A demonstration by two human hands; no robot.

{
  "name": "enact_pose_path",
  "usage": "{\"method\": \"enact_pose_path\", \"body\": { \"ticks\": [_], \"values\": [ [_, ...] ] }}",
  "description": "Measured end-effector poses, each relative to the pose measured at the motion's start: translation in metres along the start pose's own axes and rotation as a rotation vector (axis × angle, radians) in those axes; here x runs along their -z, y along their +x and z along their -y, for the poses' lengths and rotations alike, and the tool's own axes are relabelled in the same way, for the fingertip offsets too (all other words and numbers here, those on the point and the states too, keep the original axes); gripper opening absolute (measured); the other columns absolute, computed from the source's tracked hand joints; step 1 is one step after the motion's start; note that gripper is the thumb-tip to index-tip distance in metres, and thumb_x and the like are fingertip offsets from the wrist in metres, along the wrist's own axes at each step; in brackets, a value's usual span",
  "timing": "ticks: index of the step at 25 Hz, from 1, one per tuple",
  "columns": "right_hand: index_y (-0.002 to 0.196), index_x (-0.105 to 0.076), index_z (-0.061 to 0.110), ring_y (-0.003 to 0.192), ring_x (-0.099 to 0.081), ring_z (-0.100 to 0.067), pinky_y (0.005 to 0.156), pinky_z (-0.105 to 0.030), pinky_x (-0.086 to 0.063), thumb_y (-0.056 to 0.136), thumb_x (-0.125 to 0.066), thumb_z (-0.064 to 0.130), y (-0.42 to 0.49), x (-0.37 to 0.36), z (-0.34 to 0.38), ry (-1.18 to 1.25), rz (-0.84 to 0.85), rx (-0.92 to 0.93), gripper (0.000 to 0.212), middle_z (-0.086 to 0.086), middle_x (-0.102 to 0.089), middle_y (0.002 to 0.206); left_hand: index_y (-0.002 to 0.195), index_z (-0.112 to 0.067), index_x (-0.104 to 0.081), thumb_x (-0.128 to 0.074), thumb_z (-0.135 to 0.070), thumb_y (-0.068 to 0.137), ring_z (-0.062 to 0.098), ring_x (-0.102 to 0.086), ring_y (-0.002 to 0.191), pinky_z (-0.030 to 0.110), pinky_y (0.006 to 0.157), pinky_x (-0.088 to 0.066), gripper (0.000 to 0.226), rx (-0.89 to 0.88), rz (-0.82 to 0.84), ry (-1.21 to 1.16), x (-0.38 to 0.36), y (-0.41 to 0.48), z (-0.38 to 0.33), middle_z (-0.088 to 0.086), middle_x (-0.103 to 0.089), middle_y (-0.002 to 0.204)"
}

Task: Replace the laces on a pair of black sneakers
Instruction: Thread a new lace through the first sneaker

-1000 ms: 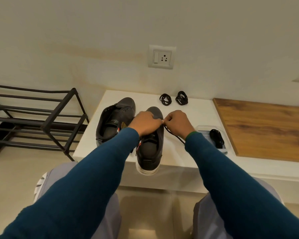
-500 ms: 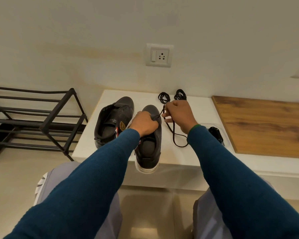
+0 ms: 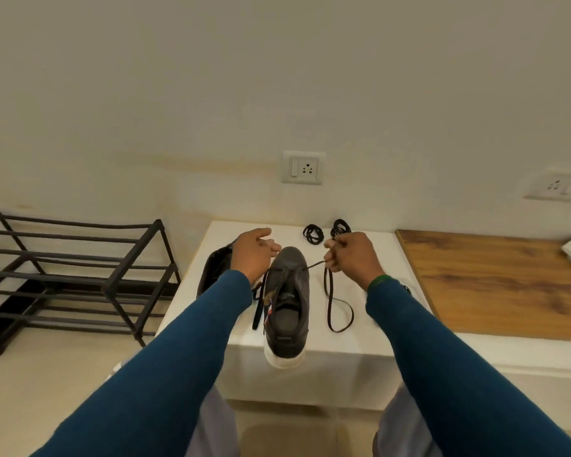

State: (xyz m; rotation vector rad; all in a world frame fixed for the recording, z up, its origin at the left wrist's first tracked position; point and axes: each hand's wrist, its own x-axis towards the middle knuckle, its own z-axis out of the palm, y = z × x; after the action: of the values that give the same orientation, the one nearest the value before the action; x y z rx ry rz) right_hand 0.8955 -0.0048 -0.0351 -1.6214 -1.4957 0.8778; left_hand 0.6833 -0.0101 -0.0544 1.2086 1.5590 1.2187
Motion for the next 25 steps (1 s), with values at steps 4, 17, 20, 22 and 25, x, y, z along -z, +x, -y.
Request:
{"method": "enact_pose_path", "body": {
  "ticks": [4,17,20,22,25],
  "values": [
    [0.101,-0.074,0.008,0.071,-0.059,-0.009,0.062,-0.018,-0.045,0.098,-0.062,0.02,0.009,0.028,0.078,-0.106,-0.033,0.214,0.017,-0.007,-0.07,0.087,0.103,-0.012,-0.067,-0.054,-0.012,0.101,0.013,-0.069,0.088,0.035,0.091,-0.055,0.013,-0.143,0.011,-0.051,0.014,0.015,-0.092,0.001,-0.075,0.092],
    [0.102,-0.073,0.01,0.082,-0.07,-0.018,0.073,-0.034,-0.058,0.095,-0.066,0.012,0.022,0.118,0.369,0.477,-0.22,0.482,0.01,-0.009,-0.075,0.089,0.083,-0.013,-0.074,-0.072,-0.001,0.087,0.023,-0.075,0.08,0.034,0.079,-0.062,0.012,-0.575,-0.106,-0.272,0.07,0.012,-0.417,0.009,-0.076,0.085],
    [0.09,-0.071,0.015,0.081,-0.067,-0.019,0.071,-0.036,-0.059,0.094,-0.066,0.011,0.017,0.121,0.391,0.523,-0.242,0.5,0.008,-0.008,-0.074,0.09,0.082,-0.018,-0.072,-0.069,-0.006,0.09,0.021,-0.072,0.086,0.036,0.081,-0.061,0.015,-0.575,-0.13,-0.239,0.072,0.01,-0.436,0.005,-0.073,0.09],
    [0.082,-0.069,0.019,0.08,-0.065,-0.02,0.075,-0.04,-0.06,0.094,-0.067,0.01,0.015,0.125,0.402,0.5,-0.256,0.522,0.015,-0.008,-0.071,0.089,0.081,-0.023,-0.072,-0.07,-0.012,0.091,0.018,-0.068,0.092,0.032,0.072,-0.06,0.015,-0.557,-0.124,-0.208,0.075,0.006,-0.445,-0.001,-0.071,0.092],
    [0.081,-0.069,0.019,0.083,-0.068,-0.022,0.076,-0.038,-0.061,0.092,-0.068,0.007,0.015,0.131,0.412,0.437,-0.274,0.556,0.016,-0.008,-0.072,0.091,0.079,-0.022,-0.073,-0.072,-0.01,0.09,0.018,-0.07,0.093,0.025,0.067,-0.056,0.017,-0.561,-0.112,-0.21,0.08,0.004,-0.453,0.0,-0.073,0.092]
  ]
}}
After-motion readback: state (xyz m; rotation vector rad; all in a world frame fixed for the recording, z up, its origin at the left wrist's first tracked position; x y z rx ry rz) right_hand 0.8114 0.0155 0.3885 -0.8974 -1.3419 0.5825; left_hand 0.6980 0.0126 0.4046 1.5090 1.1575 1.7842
